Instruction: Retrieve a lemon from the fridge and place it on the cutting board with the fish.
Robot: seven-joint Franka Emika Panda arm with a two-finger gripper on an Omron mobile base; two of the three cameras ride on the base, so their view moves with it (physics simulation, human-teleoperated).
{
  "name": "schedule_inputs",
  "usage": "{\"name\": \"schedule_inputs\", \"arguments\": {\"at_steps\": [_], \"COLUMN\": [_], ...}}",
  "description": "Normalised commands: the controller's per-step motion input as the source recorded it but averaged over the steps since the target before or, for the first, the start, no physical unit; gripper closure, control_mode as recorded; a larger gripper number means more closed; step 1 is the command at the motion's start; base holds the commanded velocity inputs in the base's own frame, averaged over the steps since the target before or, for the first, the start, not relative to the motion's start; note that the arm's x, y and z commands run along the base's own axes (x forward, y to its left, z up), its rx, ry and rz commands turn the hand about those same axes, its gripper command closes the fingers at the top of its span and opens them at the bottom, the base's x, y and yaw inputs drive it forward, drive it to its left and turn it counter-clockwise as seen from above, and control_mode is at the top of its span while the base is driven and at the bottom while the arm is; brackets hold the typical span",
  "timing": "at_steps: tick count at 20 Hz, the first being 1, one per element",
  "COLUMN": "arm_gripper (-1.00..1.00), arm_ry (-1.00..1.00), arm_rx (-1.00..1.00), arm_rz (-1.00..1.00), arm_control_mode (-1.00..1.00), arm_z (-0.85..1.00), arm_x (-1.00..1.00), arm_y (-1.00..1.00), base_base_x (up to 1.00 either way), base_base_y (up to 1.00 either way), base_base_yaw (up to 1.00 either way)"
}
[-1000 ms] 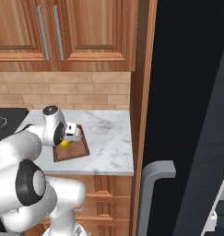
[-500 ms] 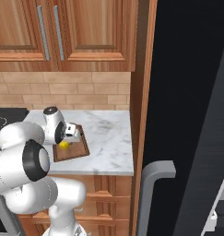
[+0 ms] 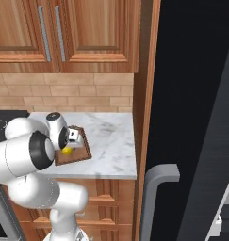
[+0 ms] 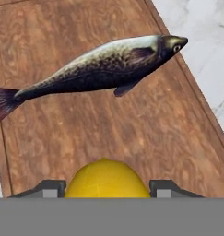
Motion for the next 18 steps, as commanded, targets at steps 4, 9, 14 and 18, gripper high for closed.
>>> {"name": "schedule_inputs", "arguments": {"at_steps": [4,9,14,18], "arm_gripper": [1.00,1.00,-1.00,-1.00], "arm_ry": [0.00,0.00,0.02,0.01], "arm_rx": [0.00,0.00,0.00,0.00], "arm_rz": [0.00,0.00,0.00,0.00], "arm_control_mode": [-1.00,-1.00,-1.00,-1.00], "arm_z": [-0.12,-0.15,-0.23,-0.02], "arm_x": [0.24,0.23,0.02,0.00], "arm_y": [0.00,0.00,0.00,0.00], "base_base_x": [0.00,0.00,0.00,0.00], "base_base_y": [0.00,0.00,0.00,0.00], "base_base_yaw": [0.00,0.00,0.00,0.00]}}
